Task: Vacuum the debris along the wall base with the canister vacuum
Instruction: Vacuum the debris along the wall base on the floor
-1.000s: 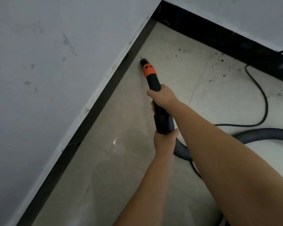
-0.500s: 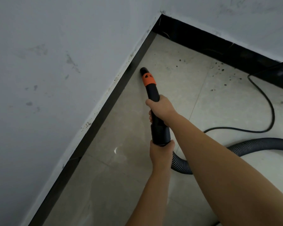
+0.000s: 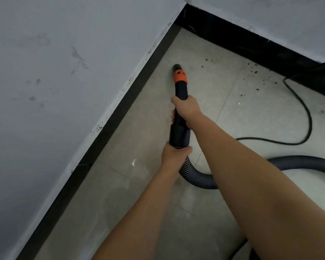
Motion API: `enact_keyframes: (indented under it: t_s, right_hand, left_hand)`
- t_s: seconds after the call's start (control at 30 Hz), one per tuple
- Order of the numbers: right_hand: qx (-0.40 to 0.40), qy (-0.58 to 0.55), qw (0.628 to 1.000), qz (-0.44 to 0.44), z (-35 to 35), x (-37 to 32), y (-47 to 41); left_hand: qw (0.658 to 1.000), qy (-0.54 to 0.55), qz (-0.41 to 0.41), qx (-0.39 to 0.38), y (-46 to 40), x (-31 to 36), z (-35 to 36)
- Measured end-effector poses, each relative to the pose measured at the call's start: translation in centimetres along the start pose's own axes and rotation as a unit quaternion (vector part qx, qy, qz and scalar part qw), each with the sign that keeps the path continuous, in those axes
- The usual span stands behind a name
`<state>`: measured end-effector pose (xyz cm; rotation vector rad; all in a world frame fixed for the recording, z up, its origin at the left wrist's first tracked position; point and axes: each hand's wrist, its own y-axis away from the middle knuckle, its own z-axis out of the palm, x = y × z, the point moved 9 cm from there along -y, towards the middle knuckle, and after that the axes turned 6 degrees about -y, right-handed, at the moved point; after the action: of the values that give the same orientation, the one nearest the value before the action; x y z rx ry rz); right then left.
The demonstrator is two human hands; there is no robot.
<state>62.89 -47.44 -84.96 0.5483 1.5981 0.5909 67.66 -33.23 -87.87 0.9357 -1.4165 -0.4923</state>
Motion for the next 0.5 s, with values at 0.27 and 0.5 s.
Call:
enact_keyframes:
  t_s: [0.27,0.5]
  right_hand:
    - [0.102,-0.092,0.991,0.004,-5.3,1.8,0.0]
    - [0.017,-0.050,0.999,0.001,-1.0,-0.2,-2.0]
  left_hand:
    - [0.987,-0.149,0.018,-0.058,-0.6,0.7,1.3]
    - [0.995,-0.098,0.026,-0.006,-2.2,1.3,0.0]
